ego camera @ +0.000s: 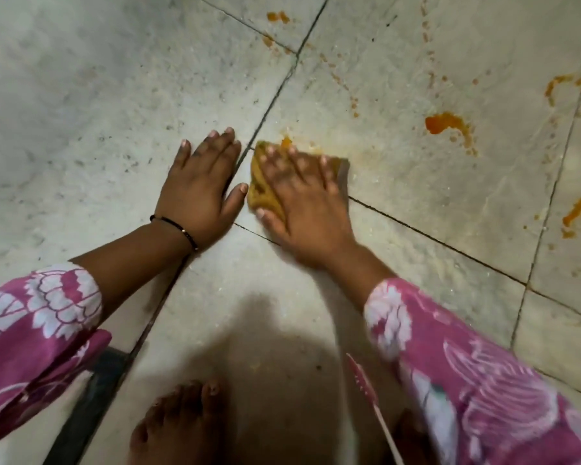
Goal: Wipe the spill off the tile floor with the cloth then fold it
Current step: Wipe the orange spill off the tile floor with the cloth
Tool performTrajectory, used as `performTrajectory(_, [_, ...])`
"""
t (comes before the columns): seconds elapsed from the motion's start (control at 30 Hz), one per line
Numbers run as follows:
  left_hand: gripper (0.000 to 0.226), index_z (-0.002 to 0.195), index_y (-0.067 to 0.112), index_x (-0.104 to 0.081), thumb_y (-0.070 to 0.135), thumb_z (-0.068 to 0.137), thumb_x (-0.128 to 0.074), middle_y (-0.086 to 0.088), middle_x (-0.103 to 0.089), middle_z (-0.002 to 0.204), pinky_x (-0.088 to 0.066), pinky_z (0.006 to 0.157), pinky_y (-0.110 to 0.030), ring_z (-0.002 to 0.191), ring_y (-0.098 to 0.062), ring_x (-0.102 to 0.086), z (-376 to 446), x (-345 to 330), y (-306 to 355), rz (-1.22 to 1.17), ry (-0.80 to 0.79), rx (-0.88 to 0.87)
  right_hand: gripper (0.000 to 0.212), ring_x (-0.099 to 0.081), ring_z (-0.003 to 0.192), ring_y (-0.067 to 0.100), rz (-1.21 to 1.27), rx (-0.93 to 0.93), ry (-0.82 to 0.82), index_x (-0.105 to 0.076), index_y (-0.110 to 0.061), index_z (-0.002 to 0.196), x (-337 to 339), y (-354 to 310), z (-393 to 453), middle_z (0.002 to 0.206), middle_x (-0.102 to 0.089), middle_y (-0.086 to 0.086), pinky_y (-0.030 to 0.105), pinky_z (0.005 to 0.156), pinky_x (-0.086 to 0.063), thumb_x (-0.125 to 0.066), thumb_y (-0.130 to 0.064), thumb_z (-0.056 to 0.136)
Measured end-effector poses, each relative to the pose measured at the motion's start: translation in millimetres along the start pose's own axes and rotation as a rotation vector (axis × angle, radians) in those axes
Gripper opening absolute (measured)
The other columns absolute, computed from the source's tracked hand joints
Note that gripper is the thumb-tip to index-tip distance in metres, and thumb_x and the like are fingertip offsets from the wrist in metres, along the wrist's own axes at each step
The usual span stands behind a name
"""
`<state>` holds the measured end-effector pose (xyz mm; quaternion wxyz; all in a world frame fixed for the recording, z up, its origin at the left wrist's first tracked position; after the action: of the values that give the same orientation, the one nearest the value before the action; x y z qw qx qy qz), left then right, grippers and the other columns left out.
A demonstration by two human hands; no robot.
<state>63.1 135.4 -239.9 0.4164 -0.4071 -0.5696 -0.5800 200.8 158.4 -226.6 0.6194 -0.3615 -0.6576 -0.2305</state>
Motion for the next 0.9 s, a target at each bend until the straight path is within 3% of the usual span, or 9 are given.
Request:
performTrajectory(0.13, [0.062,0.143,0.009,-0.035,0.042,0.091,-0.034,-0.008,-0.028,0.154,-0.011,0.115,-0.045,0.142,-0.025,-0.024,1,2,0,-0.010,0.005,0.011,0.069,-0.003,0.147,0.019,0.083,-0.291,0.053,-0.010,-0.022,0.153,12,76,-4,0.161,-0.012,-0.002,0.047,0.118,0.002,-0.031,-0.054,0.095])
performTrajectory(0.23, [0.061,0.143,0.009,-0.037,0.040,0.091,-0.036,-0.008,-0.029,0.153,-0.011,0.115,-0.045,0.141,-0.024,-0.024,0,1,1,-0.020,0.014,0.026,0.071,-0.004,0.147,0.022,0.061,-0.457,0.098,-0.010,-0.019,0.153,9,71,-65,0.160,-0.013,0.001,0.049,0.117,0.001,-0.026,-0.054,0.093])
performTrajectory(0.33, [0.059,0.142,0.009,-0.038,0.038,0.090,-0.040,-0.008,-0.030,0.153,-0.012,0.115,-0.045,0.141,-0.024,-0.025,1,2,2,-0.020,0.024,0.031,0.071,-0.004,0.146,0.023,0.052,-0.342,0.048,-0.013,-0.017,0.153,-5,16,-89,0.159,-0.013,0.004,0.046,0.116,0.002,-0.027,-0.054,0.094])
performTrajectory(0.47, [0.058,0.142,0.010,-0.038,0.038,0.091,-0.039,-0.008,-0.031,0.153,-0.012,0.115,-0.045,0.141,-0.024,-0.026,0,1,1,-0.012,0.026,0.016,0.067,-0.007,0.147,0.019,0.070,-0.043,0.002,-0.017,-0.021,0.152,-1,-10,-7,0.160,-0.015,-0.002,0.045,0.117,0.001,-0.023,-0.052,0.093])
performTrajectory(0.57, [0.058,0.142,0.011,-0.038,0.039,0.091,-0.037,-0.006,-0.029,0.153,-0.012,0.116,-0.045,0.141,-0.023,-0.025,1,1,-1,-0.019,0.015,0.023,0.066,-0.004,0.147,0.017,0.096,-0.142,-0.002,-0.012,-0.023,0.153,11,38,42,0.160,-0.011,-0.004,0.042,0.116,0.004,-0.027,-0.050,0.094])
performTrajectory(0.7, [0.059,0.143,0.011,-0.036,0.040,0.091,-0.035,-0.005,-0.028,0.154,-0.008,0.116,-0.042,0.142,-0.021,-0.022,0,1,1,-0.034,0.016,0.023,0.067,-0.007,0.147,0.019,0.097,-0.356,0.097,-0.014,-0.020,0.153,18,88,-6,0.160,-0.014,-0.002,0.047,0.118,-0.001,-0.026,-0.050,0.094])
performTrajectory(0.8, [0.059,0.143,0.011,-0.036,0.039,0.091,-0.036,-0.006,-0.028,0.154,-0.009,0.116,-0.043,0.142,-0.022,-0.022,2,1,2,-0.028,0.020,0.026,0.070,-0.007,0.147,0.020,0.111,-0.478,0.085,-0.015,-0.018,0.153,9,61,-63,0.160,-0.012,-0.001,0.049,0.118,0.000,-0.016,-0.053,0.093])
performTrajectory(0.9, [0.059,0.143,0.010,-0.036,0.039,0.091,-0.036,-0.007,-0.029,0.153,-0.010,0.116,-0.044,0.142,-0.022,-0.023,1,0,2,-0.013,0.018,0.028,0.072,0.002,0.147,0.016,0.156,-0.334,0.000,-0.007,-0.021,0.153,-2,15,-46,0.160,-0.005,-0.004,0.044,0.117,0.007,-0.008,-0.057,0.091])
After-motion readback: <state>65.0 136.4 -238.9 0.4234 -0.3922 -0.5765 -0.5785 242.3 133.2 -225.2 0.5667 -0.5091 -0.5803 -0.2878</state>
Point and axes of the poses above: each hand's wrist, its own z-axis towards the middle knuckle, its own x-axis out of the back of the hand, y = z × x, the point moved 7 cm from there along z, towards the middle knuckle
